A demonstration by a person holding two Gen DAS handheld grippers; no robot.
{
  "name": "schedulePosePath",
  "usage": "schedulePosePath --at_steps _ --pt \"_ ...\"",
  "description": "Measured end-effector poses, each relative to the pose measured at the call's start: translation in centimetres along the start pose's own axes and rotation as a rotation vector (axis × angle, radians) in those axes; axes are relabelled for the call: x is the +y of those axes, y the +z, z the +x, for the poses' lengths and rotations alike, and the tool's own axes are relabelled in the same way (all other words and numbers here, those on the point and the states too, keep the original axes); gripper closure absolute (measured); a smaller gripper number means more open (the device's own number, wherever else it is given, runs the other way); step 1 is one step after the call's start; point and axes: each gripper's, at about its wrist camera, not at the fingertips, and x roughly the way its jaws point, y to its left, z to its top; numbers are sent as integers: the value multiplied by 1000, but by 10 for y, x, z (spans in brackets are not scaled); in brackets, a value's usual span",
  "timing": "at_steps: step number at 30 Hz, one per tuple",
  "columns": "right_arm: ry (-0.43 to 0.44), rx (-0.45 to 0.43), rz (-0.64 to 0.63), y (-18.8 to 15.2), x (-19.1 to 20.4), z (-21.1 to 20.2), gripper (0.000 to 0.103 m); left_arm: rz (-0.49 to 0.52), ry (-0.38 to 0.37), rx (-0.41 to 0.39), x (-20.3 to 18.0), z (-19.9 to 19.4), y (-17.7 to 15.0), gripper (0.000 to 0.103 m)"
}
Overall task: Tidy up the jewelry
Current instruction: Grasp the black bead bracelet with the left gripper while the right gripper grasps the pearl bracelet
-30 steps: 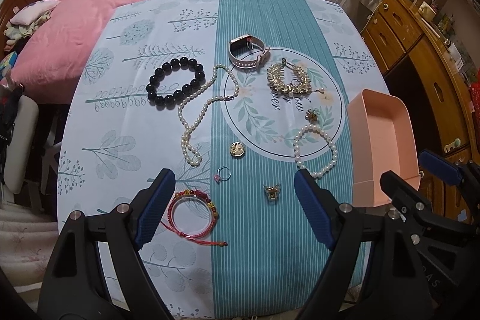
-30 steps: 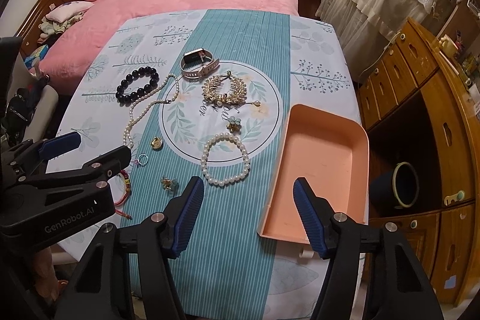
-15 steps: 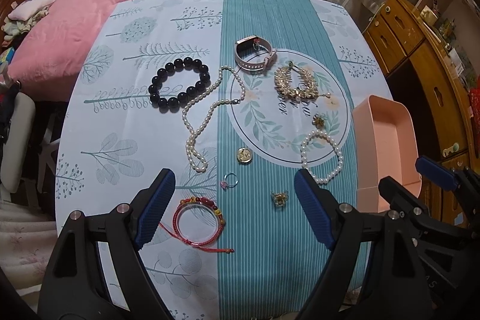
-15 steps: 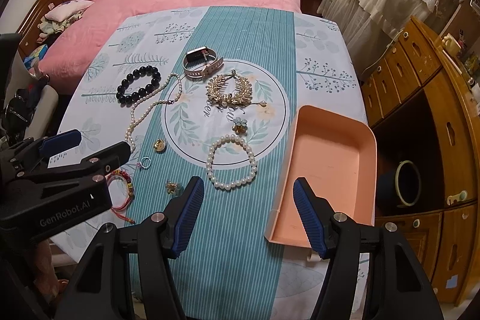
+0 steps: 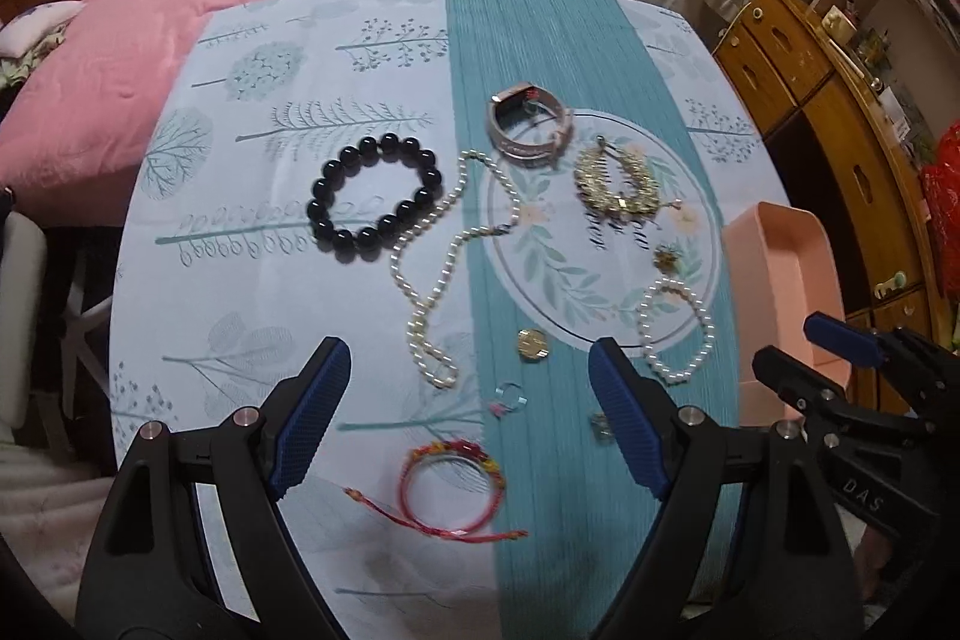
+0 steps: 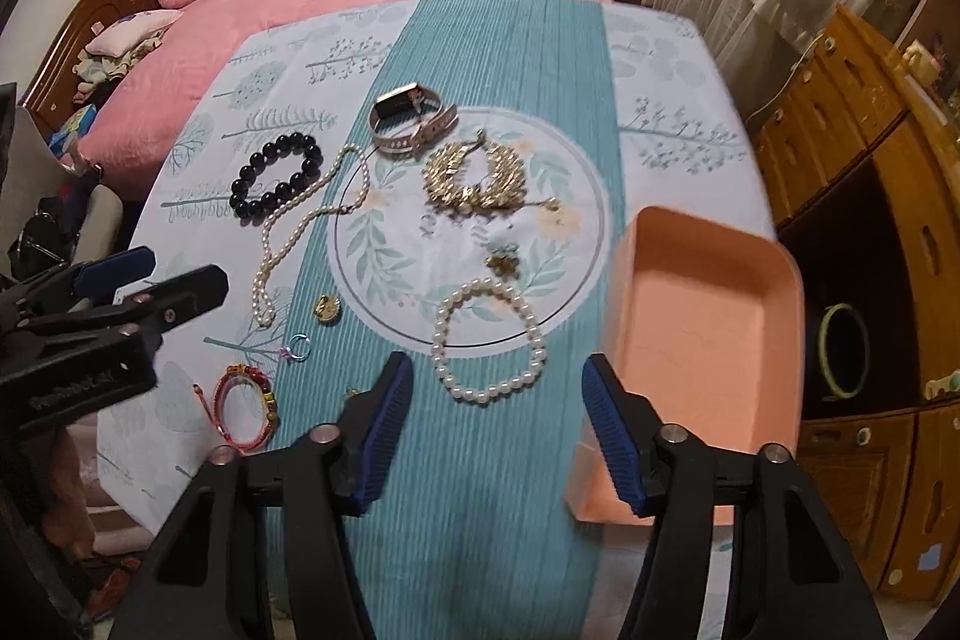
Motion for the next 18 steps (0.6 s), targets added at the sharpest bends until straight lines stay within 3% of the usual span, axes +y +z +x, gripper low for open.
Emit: schedulePosePath --at_steps 4,16,18 --pt "22 41 1 3 7 23 53 8 11 7 17 8 5 23" --pt "52 143 15 19 34 97 67 -99 26 103 87 58 31 23" --pt "42 160 18 22 36 107 69 -128 27 112 98 66 39 28"
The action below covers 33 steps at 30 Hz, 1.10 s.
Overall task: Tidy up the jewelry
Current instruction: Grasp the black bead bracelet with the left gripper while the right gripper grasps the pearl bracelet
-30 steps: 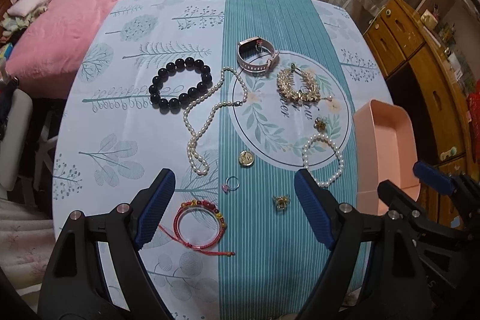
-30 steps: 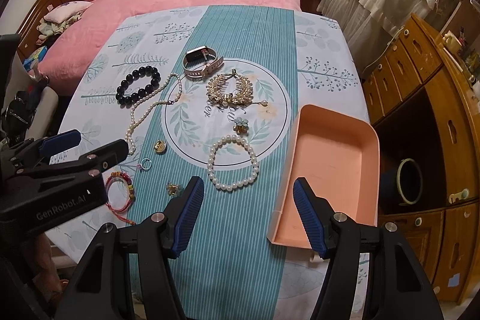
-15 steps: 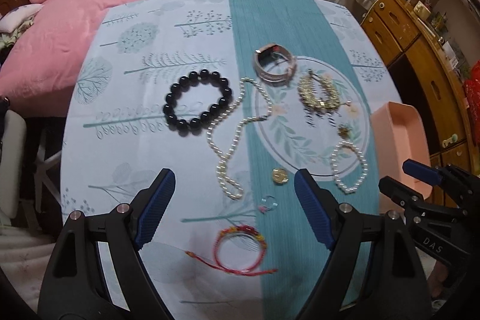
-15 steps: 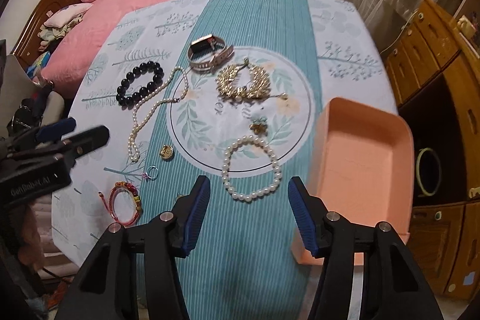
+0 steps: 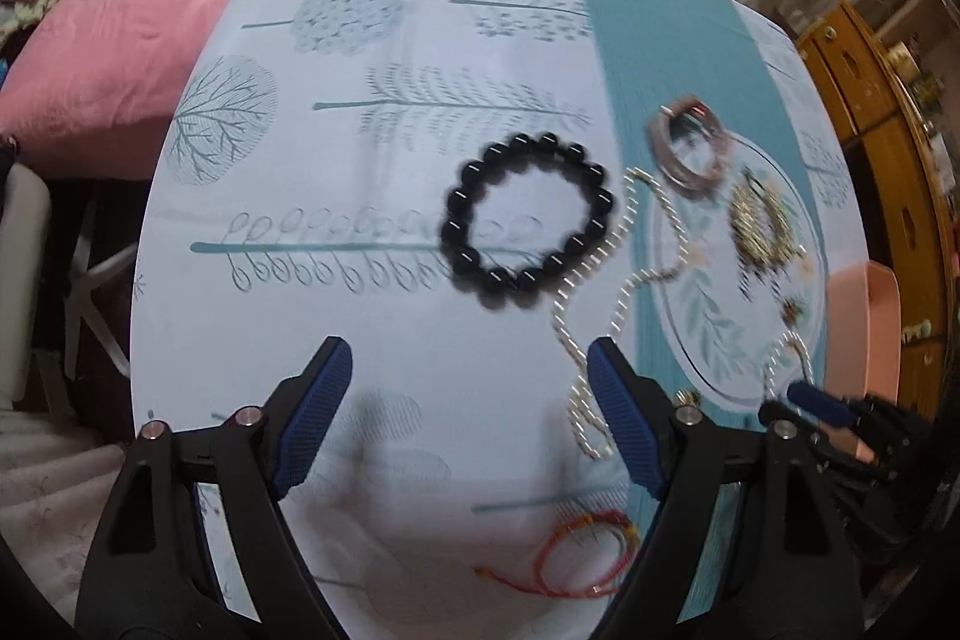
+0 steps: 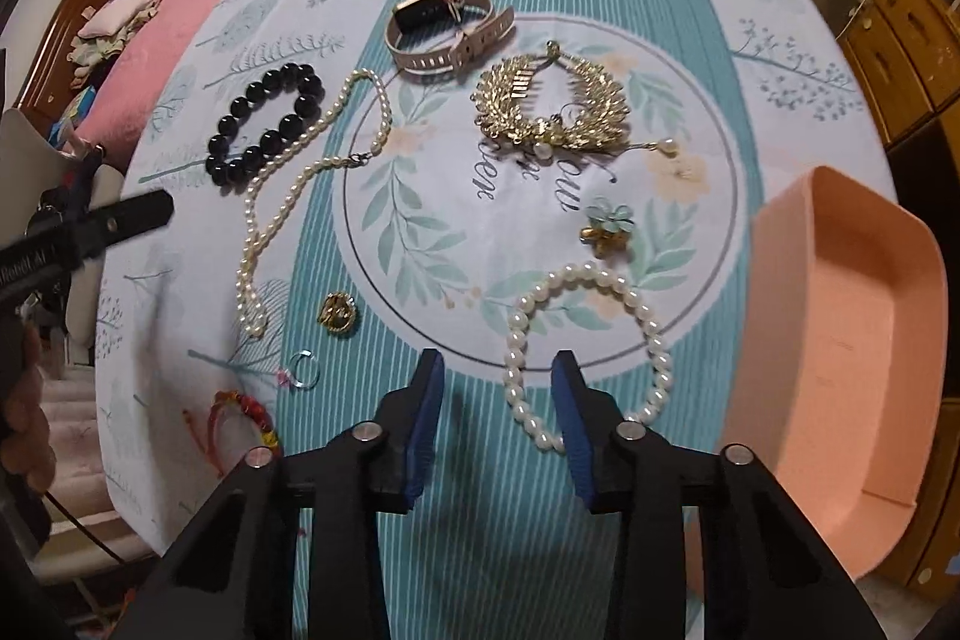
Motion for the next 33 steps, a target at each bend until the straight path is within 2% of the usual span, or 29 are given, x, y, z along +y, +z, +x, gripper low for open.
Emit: schedulePosePath --at_steps 4,5,7,9,11,12,18,25,28,30,33 --pt "-24 -5 -7 5 5 11 70 -67 -24 12 14 13 19 31" --pt "-6 -30 -13 6 6 12 70 -77 -29 14 16 16 23 33" --pt "-27 -40 -30 8 10 14 70 -78 -20 19 17 24 30 37" --pt "-44 -41 -40 8 13 16 70 -71 -7 32 15 33 37 46" --pt "-51 -36 -42 9 14 16 74 -73 -9 46 13 41 42 49" --pt "-38 -32 -33 9 13 16 78 -70 -2 50 12 43 44 49" --pt "70 -25 34 7 -4 10 78 -54 29 68 1 59 51 50" --pt "60 -16 34 1 3 13 78 0 96 78 -21 66 55 51" --pt "20 -15 23 -3 0 13 78 29 107 76 -36 67 58 71" --pt "-10 -30 -1 -4 1 12 78 32 110 74 -43 69 62 90" --pt "-67 -55 -55 -1 14 15 78 24 113 73 -51 70 66 91"
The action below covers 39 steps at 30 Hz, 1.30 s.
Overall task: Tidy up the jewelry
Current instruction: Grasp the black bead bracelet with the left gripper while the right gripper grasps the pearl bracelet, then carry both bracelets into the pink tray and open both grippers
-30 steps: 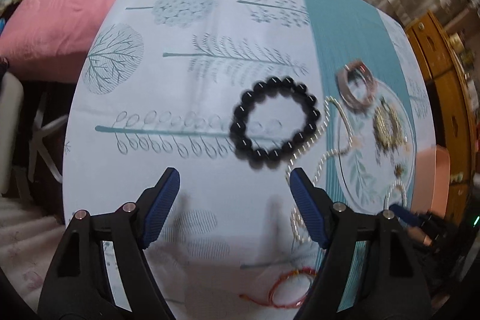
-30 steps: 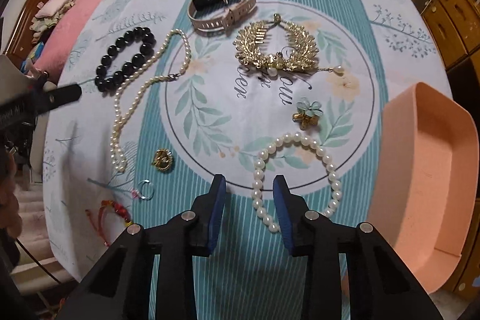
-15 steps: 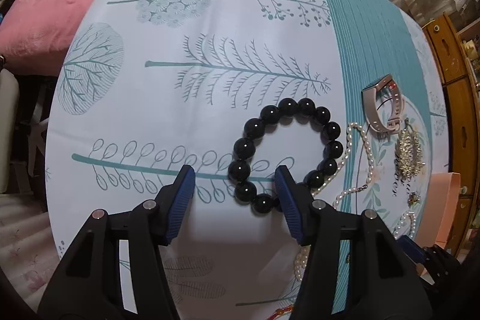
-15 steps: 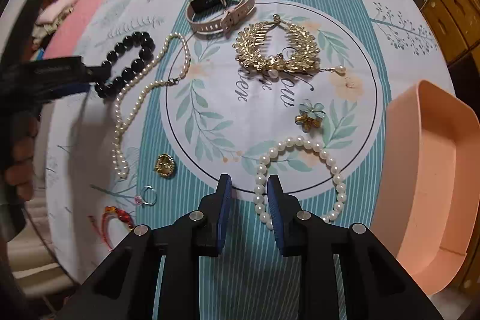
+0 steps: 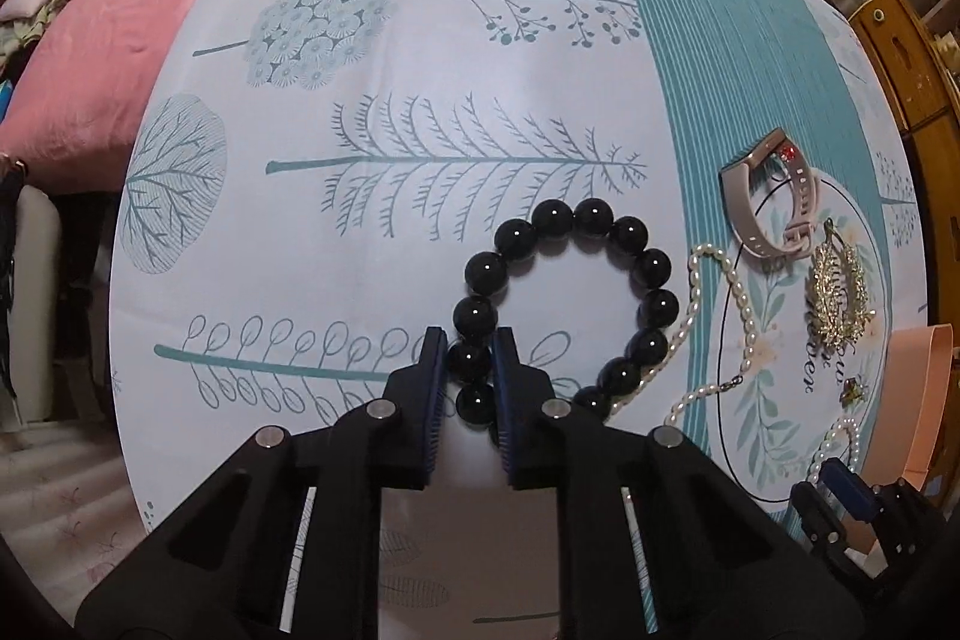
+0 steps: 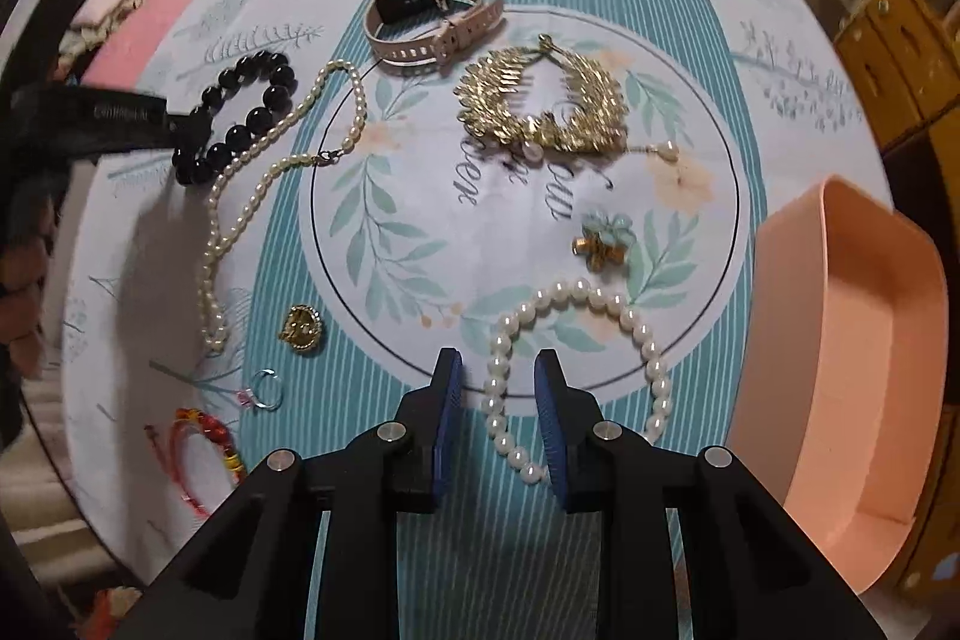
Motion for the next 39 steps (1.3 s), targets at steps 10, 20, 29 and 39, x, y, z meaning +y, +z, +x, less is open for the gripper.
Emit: schedulePosePath --at_steps 10,20,29,39 --pt "66 -47 -39 1 6 -16 96 -59 -40 -67 9 -18 -12 91" --pt "212 -197 79 4 -27 -117 96 -2 -109 -197 5 -121 -34 91" --pt "224 -281 137 -19 -73 -189 96 160 -210 -281 -60 -207 -62 91" --pt "166 -262 259 -64 -146 -202 96 382 -330 -294 -177 -251 -99 91"
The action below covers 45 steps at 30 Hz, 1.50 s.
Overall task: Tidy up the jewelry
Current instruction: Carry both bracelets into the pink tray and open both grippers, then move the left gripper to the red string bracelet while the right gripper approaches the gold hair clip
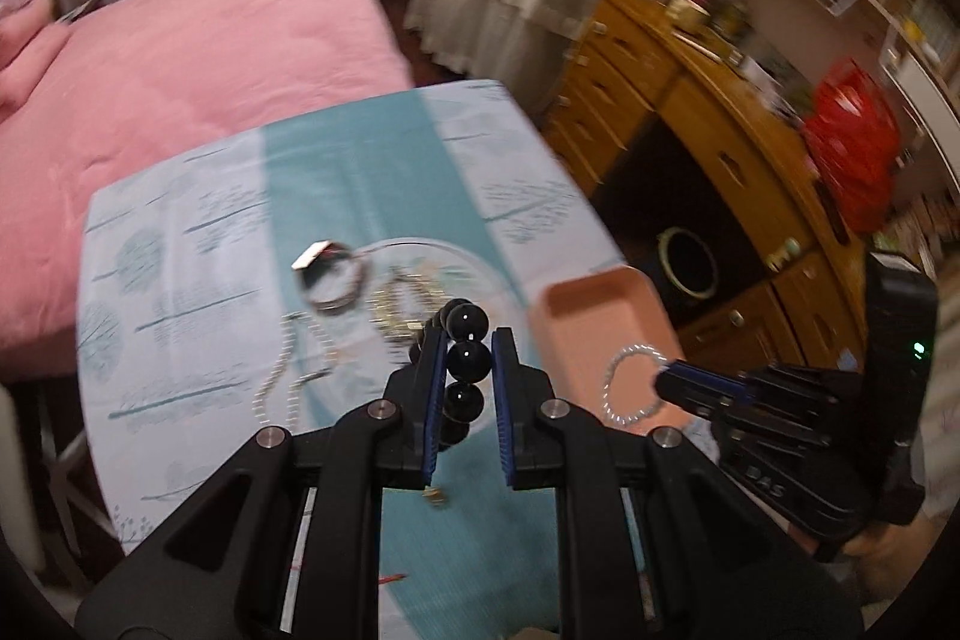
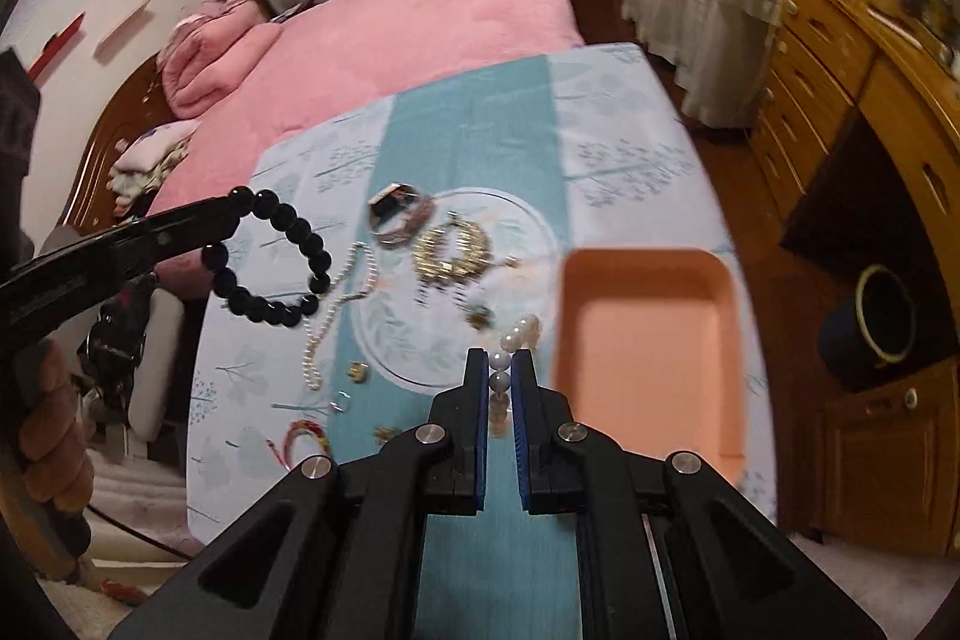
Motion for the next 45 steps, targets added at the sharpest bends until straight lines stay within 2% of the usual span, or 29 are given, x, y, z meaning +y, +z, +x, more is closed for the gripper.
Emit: schedulePosePath --at_steps 7,12,21,23,26,28,30,31,45 --pt "-50 29 50 -14 -49 2 96 100 -77 65 -75 33 2 91" --pt "-64 79 61 -29 -74 14 96 162 -91 158 -117 80 -5 91" --pt "-75 178 40 -46 -94 50 96 206 -47 328 -139 165 -29 90" --pt "-81 196 29 -47 -95 59 96 206 -39 335 -139 172 -30 90" --pt "-78 235 34 -46 -99 71 90 197 -46 342 -137 175 -30 90" --pt "-81 239 41 -43 -101 75 69 185 -43 349 -135 176 -29 83" --pt "-86 233 41 -42 -103 75 63 169 -27 353 -130 175 -30 53" --pt "-85 232 37 -41 -103 75 63 163 -23 346 -129 173 -30 49" --pt "-113 211 -56 -30 -64 62 63 83 58 231 -85 115 -38 48"
